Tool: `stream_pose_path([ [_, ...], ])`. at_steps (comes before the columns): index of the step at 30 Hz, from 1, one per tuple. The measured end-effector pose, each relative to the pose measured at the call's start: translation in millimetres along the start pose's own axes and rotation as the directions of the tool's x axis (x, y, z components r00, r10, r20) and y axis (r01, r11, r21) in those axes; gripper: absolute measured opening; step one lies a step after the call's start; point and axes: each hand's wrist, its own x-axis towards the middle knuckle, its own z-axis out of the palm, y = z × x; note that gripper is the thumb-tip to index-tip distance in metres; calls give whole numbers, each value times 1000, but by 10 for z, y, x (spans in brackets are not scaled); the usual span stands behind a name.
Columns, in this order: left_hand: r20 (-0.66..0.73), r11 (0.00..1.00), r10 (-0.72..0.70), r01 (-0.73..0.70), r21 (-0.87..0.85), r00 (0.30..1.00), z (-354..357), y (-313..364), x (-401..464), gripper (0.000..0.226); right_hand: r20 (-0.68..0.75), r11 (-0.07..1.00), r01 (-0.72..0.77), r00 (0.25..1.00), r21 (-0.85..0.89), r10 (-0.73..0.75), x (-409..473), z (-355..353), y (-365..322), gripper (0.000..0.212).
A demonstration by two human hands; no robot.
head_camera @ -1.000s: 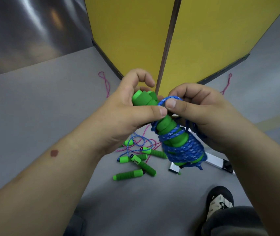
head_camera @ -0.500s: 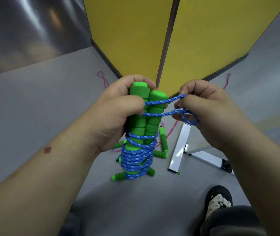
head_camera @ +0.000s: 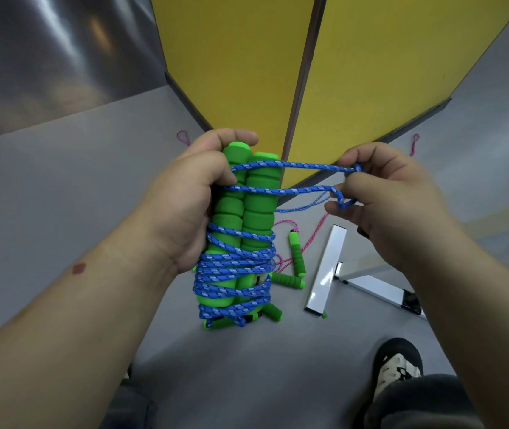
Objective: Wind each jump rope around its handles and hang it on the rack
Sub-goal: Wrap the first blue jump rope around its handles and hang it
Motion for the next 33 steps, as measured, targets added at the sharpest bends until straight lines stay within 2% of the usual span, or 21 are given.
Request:
stream_pose_path([
  [5, -8, 999, 5, -5, 32, 1000, -11, 6, -11, 52, -145, 998, -58, 987, 40, 63, 77, -62, 12, 36],
  [7, -4, 999, 9, -9, 40, 1000, 0, -13, -10, 53, -139, 982, -141, 978, 122, 158, 74, -40, 17, 37],
  [8, -8, 999, 12, -11, 38, 1000, 2, -20, -7, 53, -101, 953, -205, 968, 224, 232, 68, -24, 12, 39],
  [10, -27, 1000, 16, -15, 21, 1000, -10, -18, 4, 53, 66, 800, -331, 936, 501, 345, 50, -18, -19, 44],
  [11, -35, 1000, 18, -17, 6, 999, -22, -13, 11, 53, 163, 711, -374, 923, 595, 349, 42, -33, -37, 46],
  [12, -35, 1000, 18, -18, -11, 999, -37, -8, 19, 55, 247, 669, -405, 914, 623, 323, 25, -46, -59, 48],
  [14, -20, 999, 10, -11, -43, 1000, -54, 0, 25, 57, 355, 748, -408, 903, 523, 243, -3, -52, -71, 50],
  [17, 12, 994, -23, 25, -106, 1000, -36, -8, 15, 53, 433, 898, -315, 887, 307, 164, -43, -11, -47, 46],
  [22, 63, 988, -69, 77, -135, 996, 43, -36, -33, 21, 564, 976, -191, 820, 100, 103, -125, 58, -22, 18],
  [24, 63, 990, -89, 95, -101, 994, 51, -24, -42, 30, 574, 983, -159, 815, 94, 77, -143, 73, -30, 6],
  [26, 28, 992, -74, 77, -103, 997, 34, 10, -23, 38, 517, 973, -167, 854, 161, 60, -123, 32, -51, 16],
  [31, -131, 998, 21, -13, 59, 991, -27, 35, 25, 8, 404, 913, -227, 912, 340, 77, -62, -102, -133, 39],
  [33, -157, 997, 41, -29, 78, 987, -45, 30, 44, 11, 391, 931, -220, 916, 290, 95, -67, -95, -132, 41],
])
